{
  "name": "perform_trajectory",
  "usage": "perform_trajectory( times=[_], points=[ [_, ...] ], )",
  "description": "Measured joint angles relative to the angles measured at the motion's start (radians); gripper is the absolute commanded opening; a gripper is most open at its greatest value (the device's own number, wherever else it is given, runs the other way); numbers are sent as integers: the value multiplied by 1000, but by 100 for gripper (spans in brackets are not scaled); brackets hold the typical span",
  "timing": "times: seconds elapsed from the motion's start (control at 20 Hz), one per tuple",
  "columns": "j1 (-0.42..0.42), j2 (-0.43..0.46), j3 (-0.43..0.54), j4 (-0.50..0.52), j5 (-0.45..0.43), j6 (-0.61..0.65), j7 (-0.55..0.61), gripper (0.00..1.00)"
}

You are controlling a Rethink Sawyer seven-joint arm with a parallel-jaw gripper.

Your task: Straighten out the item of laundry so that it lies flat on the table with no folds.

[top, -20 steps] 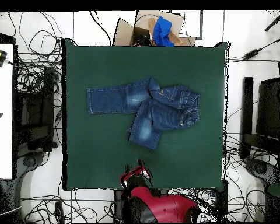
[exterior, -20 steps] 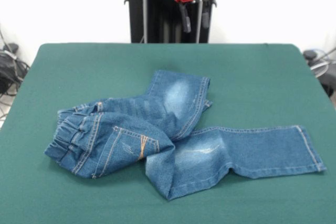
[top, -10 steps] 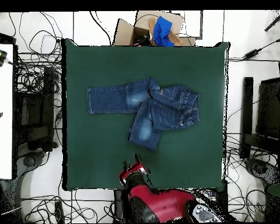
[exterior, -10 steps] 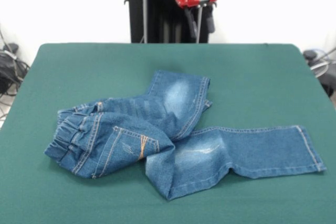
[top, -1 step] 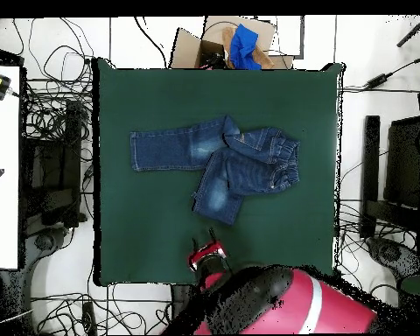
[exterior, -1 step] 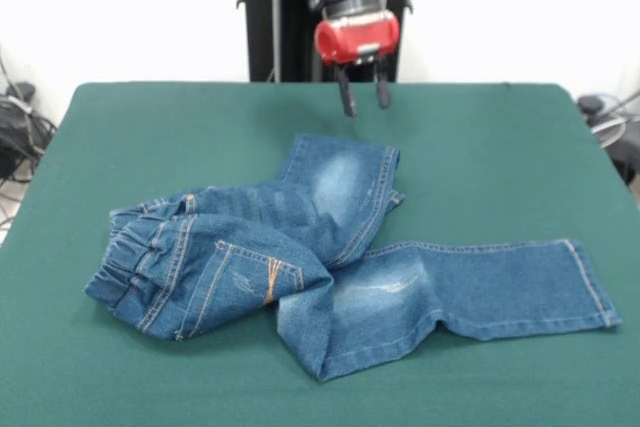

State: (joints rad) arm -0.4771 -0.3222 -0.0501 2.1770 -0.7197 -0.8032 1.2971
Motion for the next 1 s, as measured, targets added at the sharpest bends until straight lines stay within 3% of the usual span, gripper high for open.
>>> perform_trajectory(
  times=[0.25,0.4,0.75,1.0],
  points=[
    [5,176,-75,-50,6,-135,0,100],
    [15,238,-101,-61,16,-200,0,100],
    [38,289,-141,-92,16,-357,0,100],
    [45,271,-151,-104,16,-352,0,100]
  ],
)
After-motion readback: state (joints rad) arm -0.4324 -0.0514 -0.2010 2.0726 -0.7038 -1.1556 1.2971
